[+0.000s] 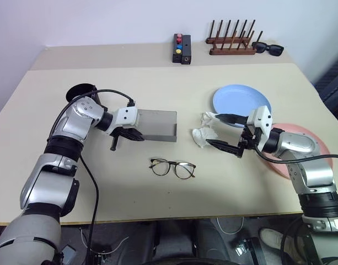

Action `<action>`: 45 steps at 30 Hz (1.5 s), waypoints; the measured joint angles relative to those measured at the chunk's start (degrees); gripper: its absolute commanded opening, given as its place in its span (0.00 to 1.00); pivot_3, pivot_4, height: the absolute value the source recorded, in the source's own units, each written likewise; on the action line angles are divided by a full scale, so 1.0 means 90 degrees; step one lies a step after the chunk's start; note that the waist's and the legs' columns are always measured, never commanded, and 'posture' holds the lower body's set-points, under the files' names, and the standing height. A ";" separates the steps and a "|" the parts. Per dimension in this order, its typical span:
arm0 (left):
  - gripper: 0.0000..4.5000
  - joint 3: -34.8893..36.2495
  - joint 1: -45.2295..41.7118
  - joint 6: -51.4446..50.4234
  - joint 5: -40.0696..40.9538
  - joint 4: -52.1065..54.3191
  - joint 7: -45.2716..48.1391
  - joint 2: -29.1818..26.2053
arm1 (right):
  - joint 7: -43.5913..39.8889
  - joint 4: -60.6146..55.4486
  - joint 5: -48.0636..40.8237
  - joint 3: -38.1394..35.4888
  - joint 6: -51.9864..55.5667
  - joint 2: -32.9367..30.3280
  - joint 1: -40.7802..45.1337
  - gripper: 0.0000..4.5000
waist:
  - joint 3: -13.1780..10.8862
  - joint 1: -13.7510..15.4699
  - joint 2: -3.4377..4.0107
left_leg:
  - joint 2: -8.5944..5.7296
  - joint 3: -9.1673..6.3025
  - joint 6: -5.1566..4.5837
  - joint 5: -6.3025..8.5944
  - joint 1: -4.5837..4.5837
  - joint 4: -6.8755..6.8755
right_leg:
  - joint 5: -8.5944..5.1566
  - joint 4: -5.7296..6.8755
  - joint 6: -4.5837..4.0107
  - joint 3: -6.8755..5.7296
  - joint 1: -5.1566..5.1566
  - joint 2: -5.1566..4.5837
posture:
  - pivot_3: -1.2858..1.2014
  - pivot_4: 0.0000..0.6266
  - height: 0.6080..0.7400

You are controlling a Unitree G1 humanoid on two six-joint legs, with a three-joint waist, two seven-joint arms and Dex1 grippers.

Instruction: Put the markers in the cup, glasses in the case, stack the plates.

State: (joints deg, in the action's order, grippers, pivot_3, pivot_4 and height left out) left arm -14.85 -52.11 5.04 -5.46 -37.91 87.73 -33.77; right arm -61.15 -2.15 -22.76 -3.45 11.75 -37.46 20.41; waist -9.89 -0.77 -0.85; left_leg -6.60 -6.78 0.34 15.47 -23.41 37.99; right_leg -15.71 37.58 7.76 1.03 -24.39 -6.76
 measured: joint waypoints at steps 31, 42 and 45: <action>0.01 0.0005 0.1654 -0.2622 0.0828 0.3548 -0.0754 -0.0697 | -0.0023 0.0048 0.0000 0.0004 -0.0025 0.0020 0.0038 0.97 | 0.0002 0.0012 0.0003 | 0.0001 0.0000 0.0000 0.0000 0.0000 0.0001 | 0.0000 0.0002 -0.0001 0.0004 -0.0001 -0.0001 | 0.52 0.24 1.00; 0.01 -0.0215 0.1512 -0.2630 0.0826 0.3469 -0.0893 -0.0464 | -0.0001 0.0048 0.0000 0.0004 -0.0025 0.0024 0.0037 0.97 | 0.0002 0.0006 0.0003 | 0.0001 0.0001 0.0000 0.0000 0.0000 0.0001 | 0.0000 0.0002 -0.0001 0.0004 -0.0001 -0.0001 | 0.52 0.24 1.00; 0.01 -0.0240 0.1493 -0.2634 0.0826 0.3469 -0.0917 -0.0460 | 0.0001 0.0048 0.0000 0.0004 -0.0025 0.0024 0.0036 0.97 | 0.0002 0.0009 0.0003 | 0.0001 0.0001 0.0000 0.0000 0.0000 0.0001 | 0.0000 0.0002 -0.0001 0.0004 -0.0001 -0.0001 | 0.52 0.24 1.00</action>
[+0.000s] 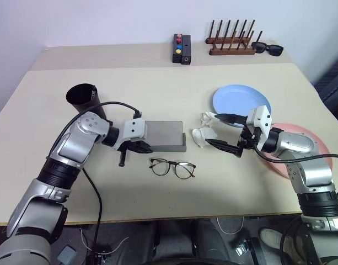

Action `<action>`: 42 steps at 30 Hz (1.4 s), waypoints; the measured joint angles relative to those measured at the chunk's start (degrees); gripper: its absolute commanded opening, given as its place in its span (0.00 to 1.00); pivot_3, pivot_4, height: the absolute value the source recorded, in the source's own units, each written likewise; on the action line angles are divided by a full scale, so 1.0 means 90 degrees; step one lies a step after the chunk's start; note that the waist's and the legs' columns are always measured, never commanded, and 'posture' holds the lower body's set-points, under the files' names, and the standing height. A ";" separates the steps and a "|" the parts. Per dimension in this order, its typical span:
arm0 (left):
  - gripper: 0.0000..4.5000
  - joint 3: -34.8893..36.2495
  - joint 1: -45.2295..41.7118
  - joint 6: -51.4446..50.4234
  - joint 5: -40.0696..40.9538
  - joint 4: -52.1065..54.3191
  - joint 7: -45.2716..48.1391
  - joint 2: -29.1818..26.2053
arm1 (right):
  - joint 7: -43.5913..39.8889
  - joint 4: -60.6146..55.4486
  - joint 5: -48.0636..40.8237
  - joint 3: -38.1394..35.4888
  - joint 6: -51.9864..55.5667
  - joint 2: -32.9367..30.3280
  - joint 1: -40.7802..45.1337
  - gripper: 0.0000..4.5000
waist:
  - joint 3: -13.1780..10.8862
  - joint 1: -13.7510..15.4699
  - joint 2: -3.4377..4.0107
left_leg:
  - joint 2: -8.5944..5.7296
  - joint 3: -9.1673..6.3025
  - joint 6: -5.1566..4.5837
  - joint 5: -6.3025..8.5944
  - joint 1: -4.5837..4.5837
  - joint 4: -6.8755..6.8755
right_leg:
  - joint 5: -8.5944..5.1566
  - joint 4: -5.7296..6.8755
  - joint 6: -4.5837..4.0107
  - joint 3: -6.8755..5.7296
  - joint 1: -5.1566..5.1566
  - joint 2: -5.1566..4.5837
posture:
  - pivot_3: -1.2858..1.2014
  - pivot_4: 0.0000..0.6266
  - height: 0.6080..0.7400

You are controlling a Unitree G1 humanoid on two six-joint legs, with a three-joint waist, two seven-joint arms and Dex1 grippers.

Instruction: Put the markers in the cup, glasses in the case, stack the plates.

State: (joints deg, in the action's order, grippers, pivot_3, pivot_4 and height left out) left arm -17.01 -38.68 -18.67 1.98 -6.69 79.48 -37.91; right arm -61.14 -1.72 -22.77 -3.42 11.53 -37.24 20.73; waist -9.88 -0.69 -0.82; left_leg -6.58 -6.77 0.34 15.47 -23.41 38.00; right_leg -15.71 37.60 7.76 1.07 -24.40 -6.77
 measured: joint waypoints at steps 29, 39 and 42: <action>0.94 -0.0001 -0.0036 -0.0257 0.0082 0.0015 -0.0276 0.0102 | -0.0032 -0.0011 -0.0002 0.0000 0.0000 -0.0019 -0.0085 0.97 | 0.0000 0.0006 0.0000 | 0.0000 0.0000 0.0000 0.0000 0.0000 0.0000 | 0.0000 0.0000 0.0000 0.0000 0.0000 0.0000 | 0.52 0.24 1.00; 0.94 0.0763 -0.0294 -0.0225 0.0490 -0.0131 -0.0968 0.0179 | -0.0611 -0.0370 -0.0157 -0.0386 0.0231 -0.1010 -0.0922 0.97 | 0.0001 0.0007 0.0002 | -0.0001 0.0001 -0.0001 0.0000 0.0000 0.0001 | 0.0000 -0.0002 0.0000 0.0000 0.0002 -0.0002 | 0.52 0.24 1.00; 0.94 0.0855 -0.0237 -0.0055 0.0629 -0.0236 -0.1105 0.0354 | -0.0763 -0.0480 -0.0274 -0.0565 0.0265 -0.1222 -0.1177 0.97 | 0.0002 0.0012 0.0003 | -0.0001 0.0002 -0.0001 0.0000 0.0000 0.0001 | 0.0000 -0.0001 0.0000 0.0000 0.0002 -0.0002 | 0.52 0.24 1.00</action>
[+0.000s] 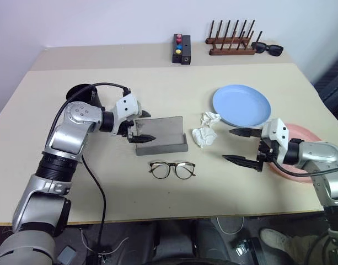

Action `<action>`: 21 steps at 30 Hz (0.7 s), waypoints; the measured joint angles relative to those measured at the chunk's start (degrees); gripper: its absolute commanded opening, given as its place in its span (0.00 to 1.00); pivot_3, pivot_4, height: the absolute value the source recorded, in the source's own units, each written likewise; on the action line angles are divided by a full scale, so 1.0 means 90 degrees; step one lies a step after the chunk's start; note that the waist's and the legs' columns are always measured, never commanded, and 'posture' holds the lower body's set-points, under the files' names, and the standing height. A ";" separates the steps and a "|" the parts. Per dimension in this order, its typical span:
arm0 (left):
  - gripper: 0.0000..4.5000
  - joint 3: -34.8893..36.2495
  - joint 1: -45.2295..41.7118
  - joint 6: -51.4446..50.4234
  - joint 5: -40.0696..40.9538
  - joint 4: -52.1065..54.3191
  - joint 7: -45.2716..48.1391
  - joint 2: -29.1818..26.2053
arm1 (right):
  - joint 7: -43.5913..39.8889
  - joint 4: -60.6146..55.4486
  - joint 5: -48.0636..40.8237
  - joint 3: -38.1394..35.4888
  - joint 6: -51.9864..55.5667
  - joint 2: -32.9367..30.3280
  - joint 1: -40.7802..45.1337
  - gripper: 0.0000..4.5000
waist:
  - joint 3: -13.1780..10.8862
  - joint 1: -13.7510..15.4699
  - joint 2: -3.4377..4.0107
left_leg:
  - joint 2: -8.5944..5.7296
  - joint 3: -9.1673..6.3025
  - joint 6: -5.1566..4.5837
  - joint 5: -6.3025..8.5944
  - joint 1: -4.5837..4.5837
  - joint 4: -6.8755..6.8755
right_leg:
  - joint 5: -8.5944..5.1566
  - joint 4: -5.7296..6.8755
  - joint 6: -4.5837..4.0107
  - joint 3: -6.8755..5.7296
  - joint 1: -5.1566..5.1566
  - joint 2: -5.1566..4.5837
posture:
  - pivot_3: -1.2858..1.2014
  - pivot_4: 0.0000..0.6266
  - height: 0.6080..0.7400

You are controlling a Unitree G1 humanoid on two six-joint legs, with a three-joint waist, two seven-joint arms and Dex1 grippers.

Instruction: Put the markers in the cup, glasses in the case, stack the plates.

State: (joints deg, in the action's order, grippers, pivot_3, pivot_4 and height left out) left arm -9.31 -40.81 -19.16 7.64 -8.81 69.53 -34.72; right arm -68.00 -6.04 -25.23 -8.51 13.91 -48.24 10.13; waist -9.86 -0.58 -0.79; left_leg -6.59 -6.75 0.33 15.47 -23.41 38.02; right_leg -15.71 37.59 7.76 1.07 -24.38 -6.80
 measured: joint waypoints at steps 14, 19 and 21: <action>0.94 -0.0336 0.0130 -0.0117 0.0615 0.0085 0.1566 -0.0315 | -0.0295 -0.0626 -0.0496 -0.0958 0.0480 -0.0664 -0.0918 0.97 | 0.0000 0.0015 0.0000 | 0.0001 0.0000 -0.0003 0.0002 0.0000 0.0004 | 0.0000 -0.0004 0.0000 -0.0001 0.0006 0.0000 | 0.52 0.24 1.00; 0.94 -0.0583 0.0091 0.0082 0.0618 0.0344 0.1960 -0.0325 | -0.0234 -0.0634 -0.0498 -0.1059 0.0491 -0.0664 -0.1073 0.97 | 0.0000 0.0013 0.0000 | 0.0002 0.0001 -0.0003 0.0002 0.0000 0.0003 | 0.0000 -0.0005 0.0000 0.0000 0.0007 0.0000 | 0.52 0.24 1.00; 0.94 -0.0681 0.0087 0.0128 0.0609 0.0382 0.2050 -0.0319 | -0.0194 -0.0634 -0.0495 -0.1076 0.0487 -0.0664 -0.1073 0.97 | 0.0000 0.0012 0.0000 | 0.0002 0.0001 -0.0003 0.0002 0.0000 0.0003 | 0.0000 -0.0005 0.0000 0.0000 0.0007 0.0000 | 0.52 0.24 1.00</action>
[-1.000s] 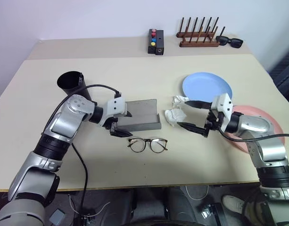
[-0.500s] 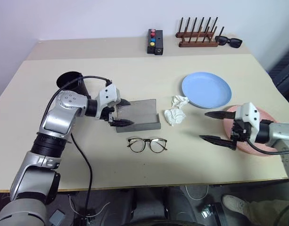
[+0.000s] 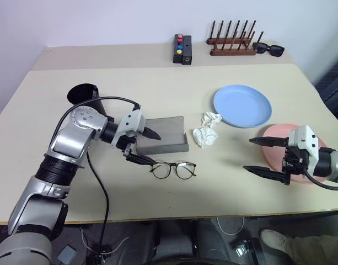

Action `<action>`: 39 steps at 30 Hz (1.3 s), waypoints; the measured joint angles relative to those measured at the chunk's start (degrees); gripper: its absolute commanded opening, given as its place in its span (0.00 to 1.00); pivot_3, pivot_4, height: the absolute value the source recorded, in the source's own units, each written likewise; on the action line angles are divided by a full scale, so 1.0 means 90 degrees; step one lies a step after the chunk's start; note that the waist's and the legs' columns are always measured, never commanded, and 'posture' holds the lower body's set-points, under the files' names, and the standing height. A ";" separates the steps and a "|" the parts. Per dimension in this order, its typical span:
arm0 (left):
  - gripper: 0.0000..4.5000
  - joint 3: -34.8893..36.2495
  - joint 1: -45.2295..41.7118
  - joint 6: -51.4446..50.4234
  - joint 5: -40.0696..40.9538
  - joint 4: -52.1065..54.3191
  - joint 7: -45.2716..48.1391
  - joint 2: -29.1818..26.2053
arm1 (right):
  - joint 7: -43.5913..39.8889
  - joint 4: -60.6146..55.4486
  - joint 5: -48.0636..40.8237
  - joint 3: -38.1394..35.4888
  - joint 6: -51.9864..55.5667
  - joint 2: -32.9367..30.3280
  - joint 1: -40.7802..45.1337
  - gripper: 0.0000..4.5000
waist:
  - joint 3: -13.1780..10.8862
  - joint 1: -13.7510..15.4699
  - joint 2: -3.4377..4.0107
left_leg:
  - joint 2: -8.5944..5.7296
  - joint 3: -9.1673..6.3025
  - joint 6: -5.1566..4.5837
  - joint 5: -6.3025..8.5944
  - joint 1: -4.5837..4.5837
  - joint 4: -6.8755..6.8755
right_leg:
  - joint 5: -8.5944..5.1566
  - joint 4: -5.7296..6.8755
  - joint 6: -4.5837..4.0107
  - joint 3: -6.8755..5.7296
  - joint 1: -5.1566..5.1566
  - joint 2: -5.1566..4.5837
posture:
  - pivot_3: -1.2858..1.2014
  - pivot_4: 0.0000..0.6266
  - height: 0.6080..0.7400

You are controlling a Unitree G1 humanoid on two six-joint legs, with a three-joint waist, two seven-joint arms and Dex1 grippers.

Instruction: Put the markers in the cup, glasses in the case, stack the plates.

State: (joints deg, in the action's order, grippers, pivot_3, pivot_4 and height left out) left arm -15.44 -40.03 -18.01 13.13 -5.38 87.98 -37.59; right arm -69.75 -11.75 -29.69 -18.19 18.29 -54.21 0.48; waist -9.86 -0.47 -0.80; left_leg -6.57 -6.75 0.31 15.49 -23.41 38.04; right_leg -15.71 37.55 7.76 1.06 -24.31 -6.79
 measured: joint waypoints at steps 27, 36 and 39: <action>0.44 -0.0993 -0.1076 0.0391 -0.0332 -0.1335 0.0474 0.0494 | 0.0314 0.0068 0.0157 0.0408 -0.0209 0.0154 0.0375 0.97 | 0.0000 -0.0003 -0.0001 | -0.0001 0.0000 -0.0001 0.0000 0.0000 0.0002 | 0.0000 0.0000 0.0000 -0.0001 0.0001 0.0001 | 0.52 0.24 1.00; 0.44 -0.1785 -0.1486 0.0663 -0.0004 -0.1507 0.0479 0.0349 | 0.0360 0.0074 0.0160 0.0429 -0.0262 0.0159 0.0375 0.97 | 0.0000 -0.0001 -0.0001 | -0.0001 0.0000 -0.0001 0.0000 0.0000 0.0003 | 0.0000 0.0000 0.0000 -0.0001 0.0001 0.0001 | 0.52 0.24 1.00; 0.44 -0.2001 -0.1615 0.0806 0.0004 -0.1760 0.0478 0.0383 | 0.0385 0.0075 0.0162 0.0433 -0.0264 0.0160 0.0376 0.97 | 0.0000 -0.0006 -0.0001 | -0.0001 0.0000 -0.0001 0.0000 0.0000 0.0002 | 0.0000 0.0000 0.0001 -0.0001 0.0001 0.0001 | 0.52 0.24 1.00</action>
State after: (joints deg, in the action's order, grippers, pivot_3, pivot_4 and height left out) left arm -33.45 -54.56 -10.76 13.16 -21.21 92.28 -34.14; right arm -66.28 -11.08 -28.23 -14.30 15.91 -52.78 3.86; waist -9.87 -0.52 -0.80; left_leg -6.59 -6.74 0.30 15.49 -23.41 38.07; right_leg -15.71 37.55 7.76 1.06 -24.31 -6.78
